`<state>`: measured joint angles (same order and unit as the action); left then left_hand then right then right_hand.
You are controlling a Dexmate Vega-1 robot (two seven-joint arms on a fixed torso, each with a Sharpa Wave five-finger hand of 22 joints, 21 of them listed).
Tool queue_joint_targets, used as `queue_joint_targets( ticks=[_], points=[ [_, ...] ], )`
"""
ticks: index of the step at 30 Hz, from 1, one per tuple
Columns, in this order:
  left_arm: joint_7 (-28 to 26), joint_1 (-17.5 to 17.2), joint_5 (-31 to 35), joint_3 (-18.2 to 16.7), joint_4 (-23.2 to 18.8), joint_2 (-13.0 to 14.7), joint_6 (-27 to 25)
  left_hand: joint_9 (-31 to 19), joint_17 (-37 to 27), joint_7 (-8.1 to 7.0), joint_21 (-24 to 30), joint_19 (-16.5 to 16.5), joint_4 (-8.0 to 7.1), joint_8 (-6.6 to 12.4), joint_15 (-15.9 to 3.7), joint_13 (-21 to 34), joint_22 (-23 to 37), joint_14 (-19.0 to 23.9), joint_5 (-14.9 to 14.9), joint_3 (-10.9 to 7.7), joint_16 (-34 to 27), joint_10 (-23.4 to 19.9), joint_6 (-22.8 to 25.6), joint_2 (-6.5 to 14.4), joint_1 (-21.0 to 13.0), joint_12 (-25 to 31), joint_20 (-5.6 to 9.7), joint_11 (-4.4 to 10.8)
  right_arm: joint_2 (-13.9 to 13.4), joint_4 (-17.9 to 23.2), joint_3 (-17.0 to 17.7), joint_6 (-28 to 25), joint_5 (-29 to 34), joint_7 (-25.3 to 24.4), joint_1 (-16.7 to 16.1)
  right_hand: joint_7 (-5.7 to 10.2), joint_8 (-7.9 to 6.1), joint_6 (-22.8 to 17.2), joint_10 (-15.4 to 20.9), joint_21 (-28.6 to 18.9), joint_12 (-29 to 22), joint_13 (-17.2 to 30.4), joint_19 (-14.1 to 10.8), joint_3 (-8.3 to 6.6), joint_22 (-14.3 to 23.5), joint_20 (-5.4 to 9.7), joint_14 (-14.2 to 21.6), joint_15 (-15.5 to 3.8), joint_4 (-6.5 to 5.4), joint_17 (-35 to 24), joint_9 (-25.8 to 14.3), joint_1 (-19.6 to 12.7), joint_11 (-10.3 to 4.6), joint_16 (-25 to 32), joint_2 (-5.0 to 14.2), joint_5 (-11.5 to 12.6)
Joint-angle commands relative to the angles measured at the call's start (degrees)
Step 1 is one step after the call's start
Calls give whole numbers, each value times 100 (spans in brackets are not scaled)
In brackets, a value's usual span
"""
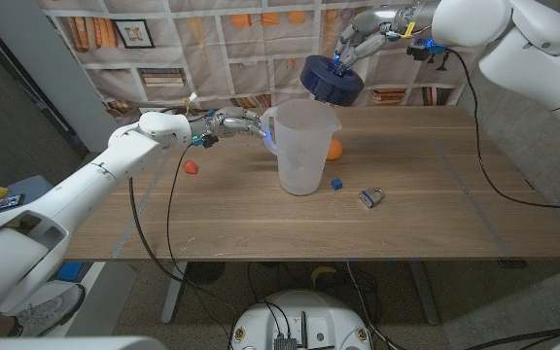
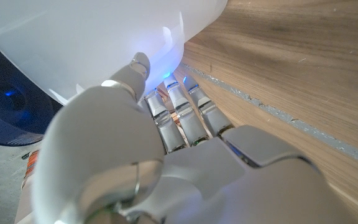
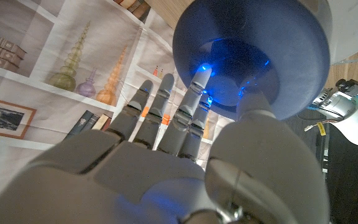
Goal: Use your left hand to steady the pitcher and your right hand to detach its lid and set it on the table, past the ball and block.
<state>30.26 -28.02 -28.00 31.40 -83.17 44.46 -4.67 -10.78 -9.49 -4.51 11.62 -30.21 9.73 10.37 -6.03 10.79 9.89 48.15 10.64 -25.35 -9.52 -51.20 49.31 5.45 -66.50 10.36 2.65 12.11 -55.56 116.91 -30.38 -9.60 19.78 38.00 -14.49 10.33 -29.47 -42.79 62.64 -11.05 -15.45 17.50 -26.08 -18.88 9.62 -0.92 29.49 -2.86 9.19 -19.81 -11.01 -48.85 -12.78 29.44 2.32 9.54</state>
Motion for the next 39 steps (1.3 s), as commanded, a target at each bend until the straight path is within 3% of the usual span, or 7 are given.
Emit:
queue_joint_targets(
  ticks=[1,18,24,32,33,39],
  points=[
    [-233,-277,-155,-172,-255,195,-114,-35,-1,-3,-23,55,-49,17,-665,32,18,-100,18,-52,7,131,-68,-39,100,-4,529,3,-134,76,-25,-329,361,108,-16,236,-25,-937,22,-1,12,27,-29,-9,17,-30,-11,-788,-35,-12,-31,-348,17,-22,449,36],
    [-281,-363,-215,-210,-292,273,-158,-46,11,-38,-52,245,-24,-14,-603,49,23,-531,29,-72,16,683,-550,-172,334,-30,405,2,-239,27,-150,-735,995,265,-95,236,-4,-924,-7,2,53,22,-19,9,17,-35,-26,-784,-38,-15,-29,-327,16,-41,435,34],
    [-218,-393,-282,-217,-269,278,-155,-50,-19,-53,-53,303,12,-22,-632,59,26,-700,16,42,-17,962,-761,-313,353,-45,379,-28,-255,-9,-159,-888,1164,325,-156,237,3,-922,-21,1,69,19,-19,9,17,-35,-38,-789,-33,-16,-28,-333,14,-49,436,36],
    [-186,-460,-348,-242,-312,314,-152,-51,-34,-66,-60,397,-7,-13,-468,67,30,-1150,15,169,19,1066,-978,-355,381,12,313,-42,-286,-28,-204,-1094,1456,375,-239,236,9,-923,-33,-1,84,18,-21,13,17,-37,-43,-790,-34,-20,-28,-331,13,-54,438,36],
    [-191,-473,-360,-251,-323,320,-152,-49,-41,-71,-48,409,-7,4,-451,55,32,-1210,21,221,-34,1340,-1029,-355,371,-42,302,-106,-291,-41,-200,-1092,1463,378,-249,236,9,-923,-33,-1,84,20,-21,13,17,-36,-43,-792,-33,-21,-28,-332,13,-53,438,36],
    [-154,-520,-424,-288,-338,349,-118,-43,-31,-39,-52,556,-38,-14,-251,58,32,-1700,25,392,-21,1888,-1403,-354,421,-32,186,-185,-309,-97,-163,-1139,1493,391,-312,236,11,-926,-27,-1,83,31,-20,16,16,-32,-40,-793,-31,-27,-32,-333,12,-51,438,37]
  ],
)
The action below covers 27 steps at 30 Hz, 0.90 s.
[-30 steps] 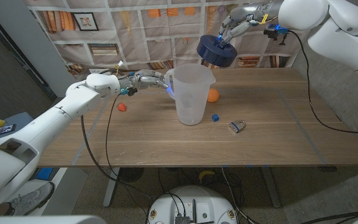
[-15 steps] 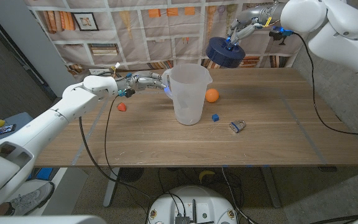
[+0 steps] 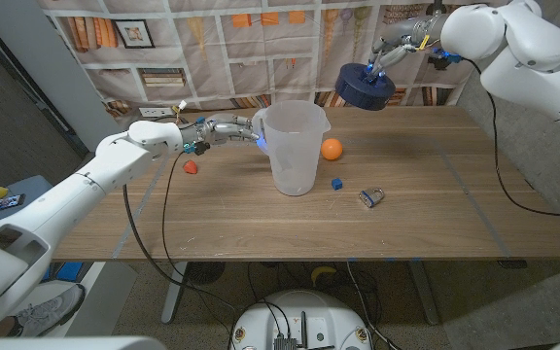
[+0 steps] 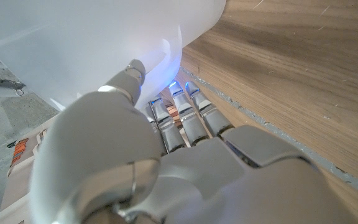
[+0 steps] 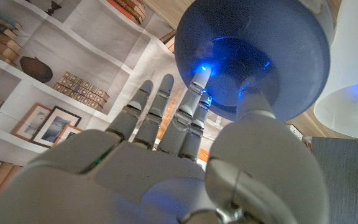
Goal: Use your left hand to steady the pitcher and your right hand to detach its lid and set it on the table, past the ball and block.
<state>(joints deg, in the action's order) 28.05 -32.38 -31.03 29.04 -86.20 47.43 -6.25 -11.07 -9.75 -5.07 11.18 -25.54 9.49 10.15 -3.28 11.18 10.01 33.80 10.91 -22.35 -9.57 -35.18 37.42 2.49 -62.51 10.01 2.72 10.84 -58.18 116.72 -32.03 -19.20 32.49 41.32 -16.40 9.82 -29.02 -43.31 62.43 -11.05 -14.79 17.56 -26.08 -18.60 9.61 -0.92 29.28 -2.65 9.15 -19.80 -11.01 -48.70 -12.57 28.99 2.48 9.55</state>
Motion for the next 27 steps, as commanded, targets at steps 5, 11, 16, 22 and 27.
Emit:
queue_joint_targets(
  ticks=[5,11,16,22,27],
  points=[
    [205,-74,-227,-70,11,58,33,1,7,50,-36,356,-38,-9,-269,-7,16,-885,-2,265,-6,973,-706,-72,126,-4,129,-277,-56,-121,-5,-213,266,62,-159,289,-38,-881,-7,-3,23,28,-26,-12,16,-27,-16,-816,-28,-31,-41,-350,-10,-10,427,37],
    [529,30,-364,-53,103,107,-76,23,13,95,-75,815,-53,-3,47,-43,0,-1636,0,434,5,1764,-1323,-69,270,16,22,-589,-38,-230,-89,-231,437,62,-183,289,-53,-896,-5,-5,26,36,-30,-8,16,-24,-15,-807,-35,-28,-61,-337,-9,-19,425,36],
    [544,-30,-458,-136,114,133,-11,38,14,132,-80,1205,-79,0,297,-56,-11,-2273,6,532,8,2351,-1728,-33,436,25,-79,-826,-2,-335,-119,-258,498,40,-218,290,-61,-901,-1,-4,27,41,-30,-6,16,-24,-8,-809,-34,-32,-72,-337,-9,-17,425,37],
    [421,-186,-628,-293,83,139,69,47,12,136,-83,1391,-86,-2,417,-61,-14,-2580,-5,577,-1,2702,-1933,-11,535,21,-163,-771,9,-512,-106,-206,415,-70,-289,290,-71,-905,-14,-4,42,36,-29,-5,16,-16,-12,-810,-31,-30,-86,-335,-8,-27,418,37],
    [307,-310,-761,-407,52,150,94,57,10,138,-93,1603,-100,-10,482,-67,-20,-2852,-30,636,-4,2974,-2130,-29,664,24,-195,-770,14,-669,-153,-199,458,-144,-328,291,-75,-904,-12,-5,43,41,-31,0,16,-16,-10,-804,-33,-32,-95,-329,-9,-29,413,37]
  ],
)
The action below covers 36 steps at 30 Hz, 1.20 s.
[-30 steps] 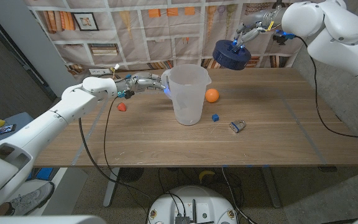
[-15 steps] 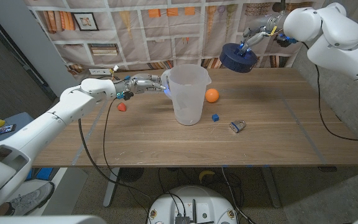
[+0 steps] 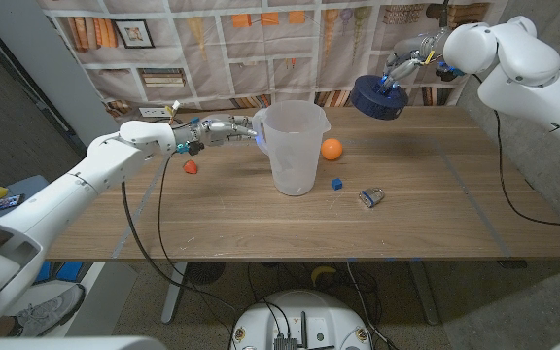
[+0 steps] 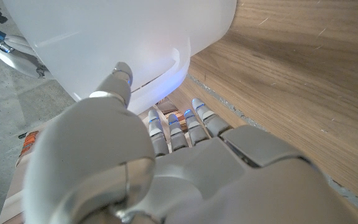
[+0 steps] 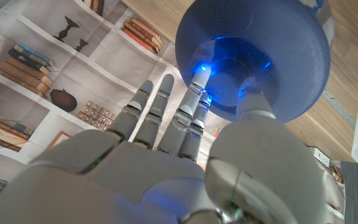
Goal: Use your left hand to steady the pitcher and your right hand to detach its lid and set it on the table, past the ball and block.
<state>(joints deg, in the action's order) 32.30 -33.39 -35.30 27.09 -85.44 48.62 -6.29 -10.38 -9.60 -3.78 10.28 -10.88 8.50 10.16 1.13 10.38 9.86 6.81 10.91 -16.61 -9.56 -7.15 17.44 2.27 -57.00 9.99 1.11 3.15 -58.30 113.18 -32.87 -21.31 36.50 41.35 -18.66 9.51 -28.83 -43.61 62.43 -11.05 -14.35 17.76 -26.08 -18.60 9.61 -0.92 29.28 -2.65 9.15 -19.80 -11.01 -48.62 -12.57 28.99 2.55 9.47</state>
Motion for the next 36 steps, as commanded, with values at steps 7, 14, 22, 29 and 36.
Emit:
queue_joint_targets(
  ticks=[7,14,22,29,36],
  points=[
    [-65,-310,-507,-303,45,-9,222,2,-9,113,-28,510,-64,-25,167,6,-13,-554,-72,172,7,524,-482,-37,399,37,-91,-104,19,-499,-137,43,129,-260,-153,322,-104,-873,-18,-8,12,21,-40,10,17,-8,-8,-790,-37,-35,-110,-321,-9,-34,396,45],
    [32,-394,-711,-387,131,-67,310,9,-11,100,-38,822,-90,-36,294,2,-16,-855,-78,219,3,812,-767,-14,592,32,-162,-240,36,-630,-219,36,271,-339,-187,322,-115,-879,-21,-8,21,22,-41,5,17,1,-9,-796,-42,-32,-123,-316,-9,-47,406,48],
    [-61,-631,-906,-564,163,-134,550,12,-10,136,-28,927,-94,-23,368,-2,-18,-969,-79,225,-5,945,-849,17,664,32,-214,-310,81,-842,-261,54,281,-412,-220,322,-128,-885,-11,-8,22,30,-42,8,17,13,-4,-798,-47,-32,-136,-302,-7,-54,409,48],
    [-297,-836,-1035,-711,201,-268,770,13,-9,-29,21,867,-130,37,325,-6,-17,-914,-83,232,-50,895,-732,87,767,82,-194,-283,134,-981,-455,90,615,-395,-181,321,-138,-885,-4,-4,26,36,-34,18,17,4,5,-780,-65,-27,-148,-262,-7,-68,404,48],
    [-378,-952,-1131,-806,273,-351,923,13,-9,-8,36,845,-153,54,297,-9,-16,-878,-83,241,-67,857,-678,127,836,105,-180,-239,264,-1237,-531,159,683,-527,-186,321,-144,-878,-19,-3,46,27,-32,14,17,-6,8,-799,-63,-24,-156,-258,-6,-80,407,53]
  ],
)
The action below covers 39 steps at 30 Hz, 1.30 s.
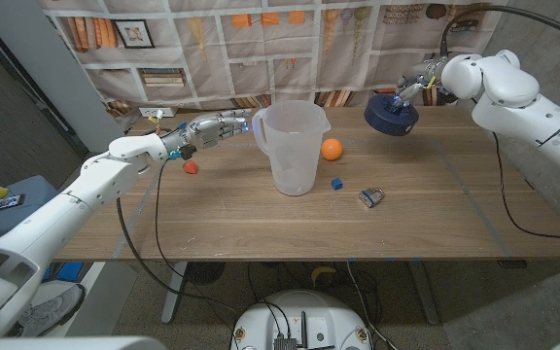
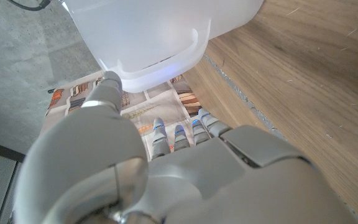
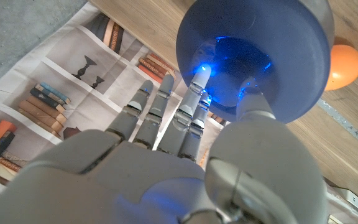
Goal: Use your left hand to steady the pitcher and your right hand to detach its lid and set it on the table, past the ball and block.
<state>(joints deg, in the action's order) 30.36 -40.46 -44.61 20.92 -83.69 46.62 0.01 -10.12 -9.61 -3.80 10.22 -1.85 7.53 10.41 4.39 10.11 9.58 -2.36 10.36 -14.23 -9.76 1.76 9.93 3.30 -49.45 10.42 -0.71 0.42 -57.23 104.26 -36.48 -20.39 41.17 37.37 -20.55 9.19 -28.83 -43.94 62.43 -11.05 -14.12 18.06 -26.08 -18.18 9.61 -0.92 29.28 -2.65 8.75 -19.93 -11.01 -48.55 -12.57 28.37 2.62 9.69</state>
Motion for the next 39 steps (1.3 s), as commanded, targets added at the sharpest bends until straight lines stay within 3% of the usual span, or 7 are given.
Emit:
queue_joint_targets(
  ticks=[1,12,27,32,39],
  points=[
    [-234,-267,-191,-205,88,-156,316,-13,-8,-4,46,-69,-59,30,-32,18,13,44,-28,4,-49,-39,77,27,89,64,5,34,167,-396,-173,114,190,-165,0,354,-145,-845,-21,-2,24,-4,-29,-26,17,-6,10,-797,-25,-10,-157,-261,-5,-17,399,30],
    [-593,-511,-359,-387,169,-408,589,-13,-10,-9,88,-194,-179,85,-134,13,17,199,-17,84,-85,-195,318,120,404,118,78,126,295,-765,-376,247,299,-219,52,357,-155,-841,-35,-4,40,-4,-33,-21,17,-2,10,-824,10,-27,-169,-294,-6,-8,376,34],
    [-1246,-809,-402,-566,104,-679,866,-13,-6,20,116,-323,-218,84,-190,11,19,320,0,105,-92,-335,439,220,568,148,109,184,407,-1076,-616,228,495,-161,51,357,-168,-835,-44,-11,50,3,-54,-20,17,19,16,-822,24,-38,-182,-314,-7,-6,368,38],
    [-1440,-888,-477,-603,92,-838,927,-18,-35,10,112,-363,-444,71,-238,12,25,346,14,209,-89,-411,507,350,1006,148,165,236,458,-1153,-709,182,615,-160,42,357,-174,-836,-47,-14,52,9,-63,-15,18,20,16,-814,23,-41,-187,-312,-6,-9,360,38],
    [-1626,-979,-444,-602,0,-843,894,-15,-39,31,112,-393,-551,55,-308,11,26,382,32,254,-90,-447,527,407,1226,143,212,273,584,-1299,-881,130,795,-47,91,357,-181,-834,-54,-16,58,12,-72,-10,18,33,21,-805,20,-43,-193,-306,-6,-13,353,40]
  ],
)
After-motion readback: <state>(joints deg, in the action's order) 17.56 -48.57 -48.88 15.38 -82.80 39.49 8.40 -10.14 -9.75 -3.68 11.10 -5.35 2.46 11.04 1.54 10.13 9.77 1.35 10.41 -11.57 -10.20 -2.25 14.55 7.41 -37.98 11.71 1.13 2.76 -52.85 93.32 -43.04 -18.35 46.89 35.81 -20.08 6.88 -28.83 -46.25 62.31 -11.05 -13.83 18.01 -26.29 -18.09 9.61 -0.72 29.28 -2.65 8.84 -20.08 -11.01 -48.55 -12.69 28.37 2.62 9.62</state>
